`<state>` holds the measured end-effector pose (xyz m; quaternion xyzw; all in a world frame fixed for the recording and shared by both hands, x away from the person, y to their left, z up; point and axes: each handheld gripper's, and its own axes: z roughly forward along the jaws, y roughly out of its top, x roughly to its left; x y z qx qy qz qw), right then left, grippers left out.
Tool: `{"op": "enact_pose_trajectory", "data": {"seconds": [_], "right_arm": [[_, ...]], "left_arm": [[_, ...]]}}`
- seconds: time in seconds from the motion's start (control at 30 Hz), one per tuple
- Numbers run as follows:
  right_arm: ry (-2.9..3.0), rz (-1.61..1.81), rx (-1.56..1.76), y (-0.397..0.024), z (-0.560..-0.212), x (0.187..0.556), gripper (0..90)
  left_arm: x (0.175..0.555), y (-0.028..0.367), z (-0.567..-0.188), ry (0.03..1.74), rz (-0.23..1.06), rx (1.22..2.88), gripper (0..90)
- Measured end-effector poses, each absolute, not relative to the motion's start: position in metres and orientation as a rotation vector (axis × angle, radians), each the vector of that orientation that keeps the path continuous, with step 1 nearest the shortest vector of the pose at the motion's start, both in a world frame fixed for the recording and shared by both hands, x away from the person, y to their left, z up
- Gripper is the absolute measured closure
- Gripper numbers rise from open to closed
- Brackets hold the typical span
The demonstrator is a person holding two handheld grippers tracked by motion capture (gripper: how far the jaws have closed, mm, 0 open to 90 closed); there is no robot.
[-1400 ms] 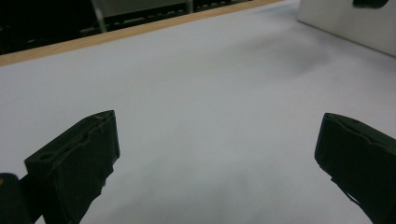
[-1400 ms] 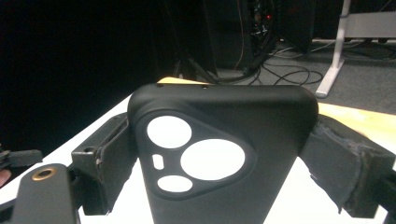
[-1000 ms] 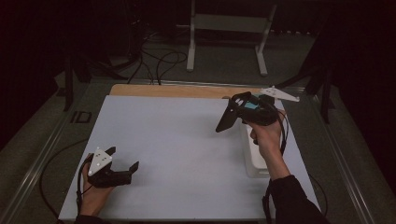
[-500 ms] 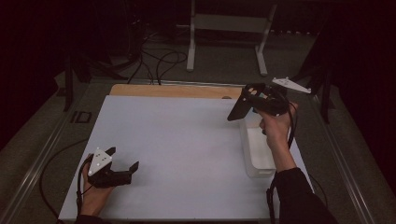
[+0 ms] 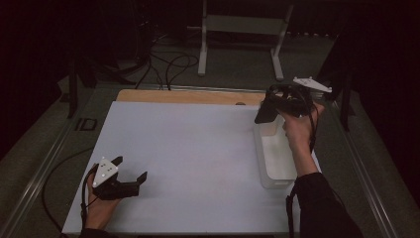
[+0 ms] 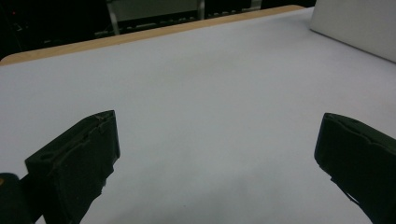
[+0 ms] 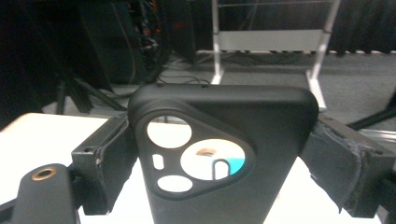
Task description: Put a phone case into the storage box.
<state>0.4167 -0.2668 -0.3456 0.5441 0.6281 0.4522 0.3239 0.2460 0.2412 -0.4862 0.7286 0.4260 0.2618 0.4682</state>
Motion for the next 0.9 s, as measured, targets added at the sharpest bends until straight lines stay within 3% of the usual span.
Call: {"op": "enact_pose_trajectory", "data": {"seconds": [0.9], "right_arm": [[1.661, 1.013, 1.533, -0.277, -0.377, 0.433, 14.0]], "left_arm": [[0.245, 0.241, -0.486, 1.047, 0.642, 1.787, 0.6]]}}
